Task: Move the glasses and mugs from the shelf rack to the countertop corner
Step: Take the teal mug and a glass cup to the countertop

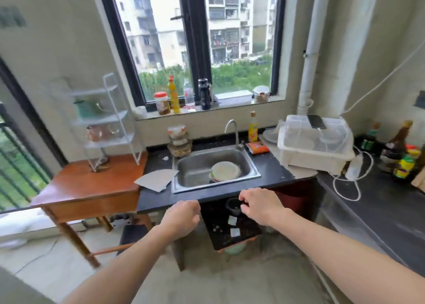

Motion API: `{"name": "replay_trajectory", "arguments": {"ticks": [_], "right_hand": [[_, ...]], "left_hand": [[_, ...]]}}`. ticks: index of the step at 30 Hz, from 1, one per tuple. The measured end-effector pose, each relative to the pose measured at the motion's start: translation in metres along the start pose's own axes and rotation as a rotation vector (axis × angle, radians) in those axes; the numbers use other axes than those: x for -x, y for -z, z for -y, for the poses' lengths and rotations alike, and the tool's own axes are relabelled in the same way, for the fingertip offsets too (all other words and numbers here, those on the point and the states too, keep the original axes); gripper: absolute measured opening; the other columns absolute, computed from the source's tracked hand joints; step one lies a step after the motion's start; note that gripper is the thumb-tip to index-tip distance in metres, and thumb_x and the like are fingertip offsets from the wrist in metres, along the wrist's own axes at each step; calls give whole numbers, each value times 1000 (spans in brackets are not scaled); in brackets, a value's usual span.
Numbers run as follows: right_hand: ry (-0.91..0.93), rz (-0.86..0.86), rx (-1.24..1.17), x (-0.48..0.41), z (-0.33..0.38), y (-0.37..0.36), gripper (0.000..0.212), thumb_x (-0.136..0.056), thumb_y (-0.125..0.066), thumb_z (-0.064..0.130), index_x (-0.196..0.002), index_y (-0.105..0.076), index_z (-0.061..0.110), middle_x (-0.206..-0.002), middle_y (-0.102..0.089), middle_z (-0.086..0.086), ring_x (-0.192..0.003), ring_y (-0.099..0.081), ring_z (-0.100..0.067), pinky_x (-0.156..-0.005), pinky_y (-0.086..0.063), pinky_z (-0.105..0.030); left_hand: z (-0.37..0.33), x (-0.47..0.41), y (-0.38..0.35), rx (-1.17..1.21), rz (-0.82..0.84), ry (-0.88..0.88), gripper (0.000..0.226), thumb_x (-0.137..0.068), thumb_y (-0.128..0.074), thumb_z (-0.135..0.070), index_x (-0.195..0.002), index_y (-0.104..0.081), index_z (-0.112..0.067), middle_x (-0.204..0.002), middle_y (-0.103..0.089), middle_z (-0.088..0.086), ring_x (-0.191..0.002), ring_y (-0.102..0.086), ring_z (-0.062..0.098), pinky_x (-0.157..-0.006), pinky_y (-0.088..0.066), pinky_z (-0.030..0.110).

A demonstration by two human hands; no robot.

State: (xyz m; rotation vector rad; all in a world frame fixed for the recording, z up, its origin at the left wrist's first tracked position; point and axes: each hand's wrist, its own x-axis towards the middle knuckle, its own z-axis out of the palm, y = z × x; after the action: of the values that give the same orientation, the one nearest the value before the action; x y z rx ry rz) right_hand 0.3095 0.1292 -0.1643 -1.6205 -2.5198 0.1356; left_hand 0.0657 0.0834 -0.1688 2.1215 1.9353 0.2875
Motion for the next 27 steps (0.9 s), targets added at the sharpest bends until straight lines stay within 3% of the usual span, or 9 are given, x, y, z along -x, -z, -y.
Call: {"name": "replay_trajectory", "arguments": {"ticks": [5,11,14,18,21,23,27], "right_hand": [[185,19,-7,-87,100,-11,33,-91,-50,35,-120,-60,23,-119,-66,-3,-109,-61,-27,-87,-47,-37],[345,30,7,-183,198,-28,34,-87,-51,34,-118,-64,26,-116,-69,-6,-102,-65,-29,-85,-51,-39],[418,13,-9,-238,231,-39,33,-89,-51,34,-118,-64,25,-116,-70,-5,-101,-65,-26,-84,-50,-36],[479,47,-37,-327,267,-47,37,-89,-49,35,-121,-61,23,-121,-67,-4,-107,-63,-29,-87,-48,-38],[493,30,-85,-394,291,-45,35,-88,-52,36,-119,-61,23,-117,-69,-2,-104,-64,-28,-86,-49,-37],[496,7,-124,-436,306,-43,33,-88,-53,35,-118,-62,23,-113,-70,-1,-102,-65,-27,-85,-51,-36],[486,-6,-231,-504,334,-37,36,-89,-54,30,-122,-62,19,-105,-73,-2,-98,-66,-26,-85,-53,-38]], "left_hand": [[108,16,43,44,-61,191,17,-84,-53,-27,-96,-64,-26,-86,-68,-4,-80,-63,17,-72,-55,33],[208,17,73,90,-130,377,17,-88,-54,-25,-102,-64,-24,-87,-68,-5,-80,-64,14,-73,-57,35],[254,-2,87,91,-177,444,16,-88,-55,-27,-102,-63,-25,-87,-67,-5,-80,-63,14,-69,-53,29],[312,-44,112,90,-230,510,21,-85,-55,-30,-103,-64,-25,-93,-69,-2,-85,-63,18,-77,-54,33],[351,-83,136,90,-237,541,17,-83,-52,-30,-97,-62,-27,-90,-68,-2,-82,-61,17,-74,-53,33],[375,-108,152,94,-269,558,9,-84,-52,-30,-89,-58,-32,-83,-66,-7,-79,-60,15,-67,-51,30],[417,-145,179,194,-371,600,9,-84,-59,-24,-87,-58,-33,-68,-60,-15,-65,-57,1,-47,-36,7]]}}
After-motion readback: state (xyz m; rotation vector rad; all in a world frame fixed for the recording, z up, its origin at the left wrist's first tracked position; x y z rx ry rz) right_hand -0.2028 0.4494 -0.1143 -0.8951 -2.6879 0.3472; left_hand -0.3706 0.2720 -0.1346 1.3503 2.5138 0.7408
